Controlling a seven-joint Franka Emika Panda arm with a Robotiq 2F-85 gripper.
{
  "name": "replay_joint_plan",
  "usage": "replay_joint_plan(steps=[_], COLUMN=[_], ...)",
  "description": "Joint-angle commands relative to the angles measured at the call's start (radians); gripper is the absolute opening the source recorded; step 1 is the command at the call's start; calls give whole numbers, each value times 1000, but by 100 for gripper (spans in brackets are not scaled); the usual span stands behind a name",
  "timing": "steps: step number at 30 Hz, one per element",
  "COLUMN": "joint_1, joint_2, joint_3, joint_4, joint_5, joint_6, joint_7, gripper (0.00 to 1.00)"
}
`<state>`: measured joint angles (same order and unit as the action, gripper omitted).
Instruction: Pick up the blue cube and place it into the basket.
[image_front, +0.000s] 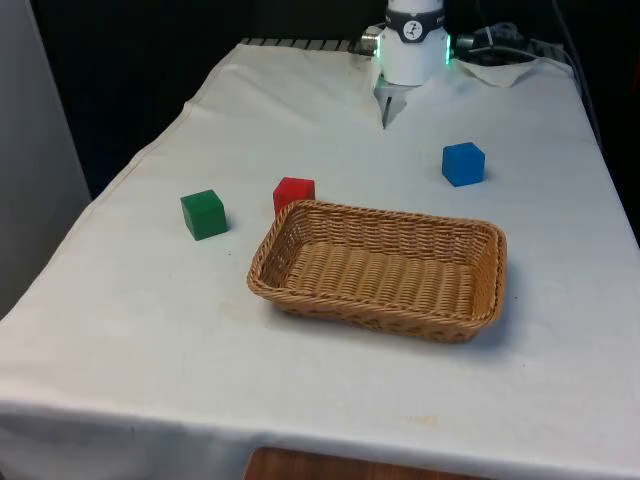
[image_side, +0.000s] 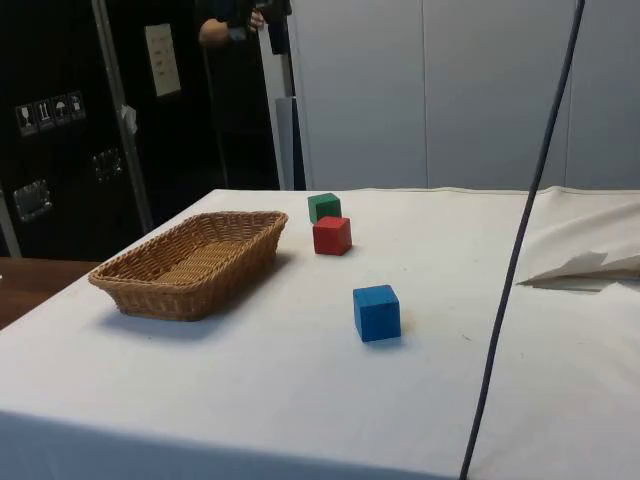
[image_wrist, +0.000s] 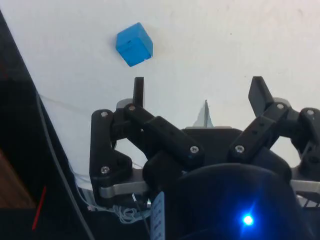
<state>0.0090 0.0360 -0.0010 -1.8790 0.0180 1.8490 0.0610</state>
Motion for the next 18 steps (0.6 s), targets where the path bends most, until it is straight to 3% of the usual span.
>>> replay_joint_plan(steps=[1,7,18], joint_1=[0,8,9], joint_2=[-5,-65,-134], joint_3=[1,12,37], joint_4=[-7,-83,-174], joint_5=[0,-8,-5], joint_6=[0,15,20], joint_7=[1,20,35], gripper=[100,100,100])
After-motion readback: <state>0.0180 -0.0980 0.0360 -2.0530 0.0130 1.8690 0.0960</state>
